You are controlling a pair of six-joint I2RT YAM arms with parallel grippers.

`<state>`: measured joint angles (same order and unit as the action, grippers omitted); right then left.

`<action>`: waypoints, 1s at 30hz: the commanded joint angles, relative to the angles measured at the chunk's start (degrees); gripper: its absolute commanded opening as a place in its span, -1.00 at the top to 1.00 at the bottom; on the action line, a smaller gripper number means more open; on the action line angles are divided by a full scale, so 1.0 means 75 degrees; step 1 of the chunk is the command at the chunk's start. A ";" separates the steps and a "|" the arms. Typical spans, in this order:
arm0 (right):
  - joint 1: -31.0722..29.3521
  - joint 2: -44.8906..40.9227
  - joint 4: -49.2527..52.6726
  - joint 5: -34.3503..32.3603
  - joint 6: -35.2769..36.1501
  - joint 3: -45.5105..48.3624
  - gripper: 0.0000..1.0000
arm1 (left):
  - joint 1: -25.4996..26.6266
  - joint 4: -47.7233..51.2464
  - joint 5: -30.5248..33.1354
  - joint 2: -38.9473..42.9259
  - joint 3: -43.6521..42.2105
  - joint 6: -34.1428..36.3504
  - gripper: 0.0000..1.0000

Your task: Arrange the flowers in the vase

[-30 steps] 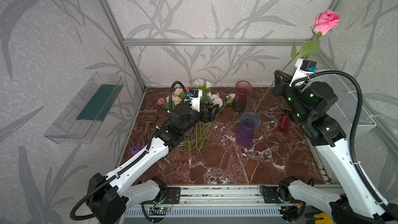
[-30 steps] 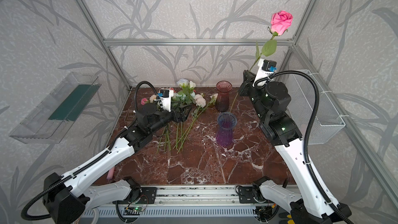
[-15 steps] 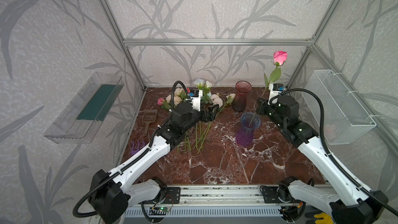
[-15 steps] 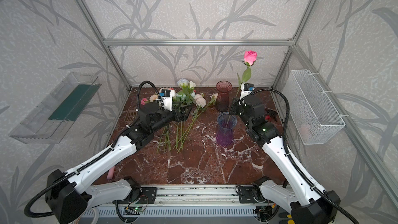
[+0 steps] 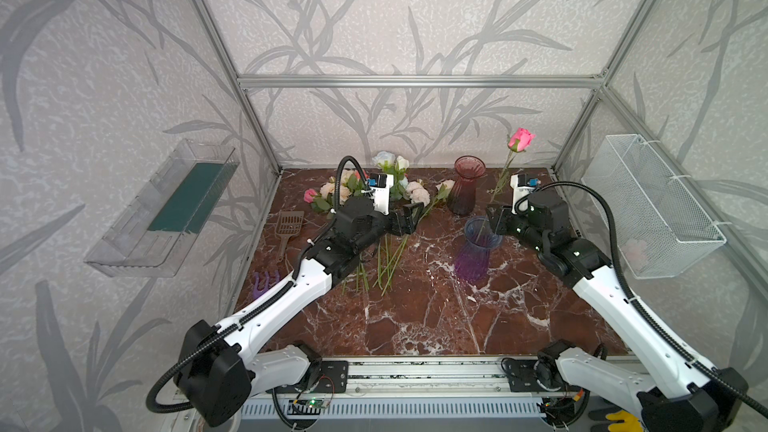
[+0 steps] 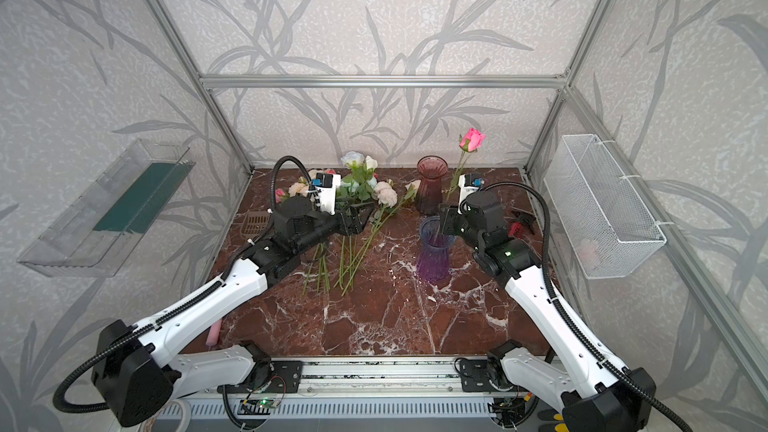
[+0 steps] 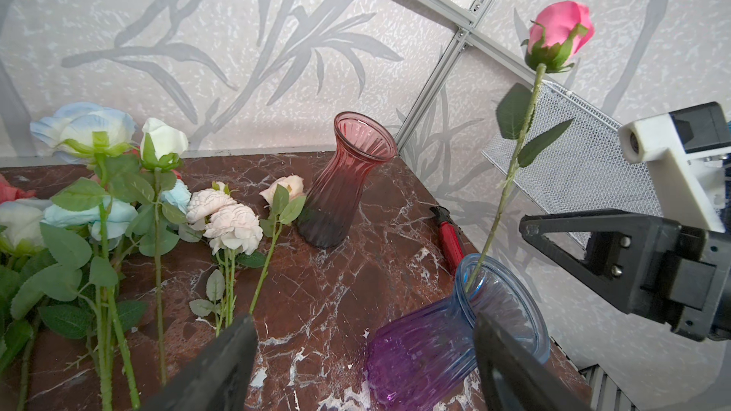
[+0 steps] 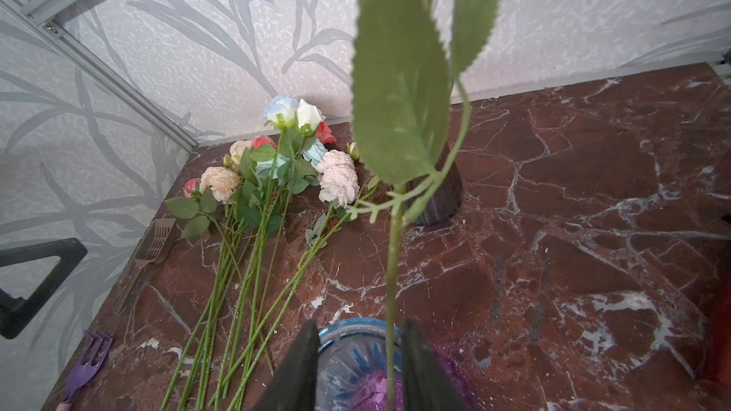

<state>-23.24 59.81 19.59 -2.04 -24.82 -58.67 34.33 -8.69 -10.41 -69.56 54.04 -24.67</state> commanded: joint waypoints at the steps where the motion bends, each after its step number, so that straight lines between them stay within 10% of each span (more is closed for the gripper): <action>1: 0.0017 -0.0393 0.0471 0.0226 -0.0037 -0.0022 0.19 | -0.0042 -0.0053 -0.0088 -0.0104 0.0147 -0.0065 -0.73; 14: 0.0006 -0.1516 0.2088 0.0492 0.0168 -0.0107 0.06 | -0.0070 0.1930 0.0623 -0.1248 0.1244 0.0201 -0.52; 30: 0.0008 -0.3000 0.1943 0.0730 -0.0406 0.1193 0.34 | -0.0381 0.7302 0.1531 -0.5683 0.5036 0.2225 0.20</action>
<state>-23.24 37.87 35.92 2.74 -26.41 -51.11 31.20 37.36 -0.73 -112.14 91.74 -12.49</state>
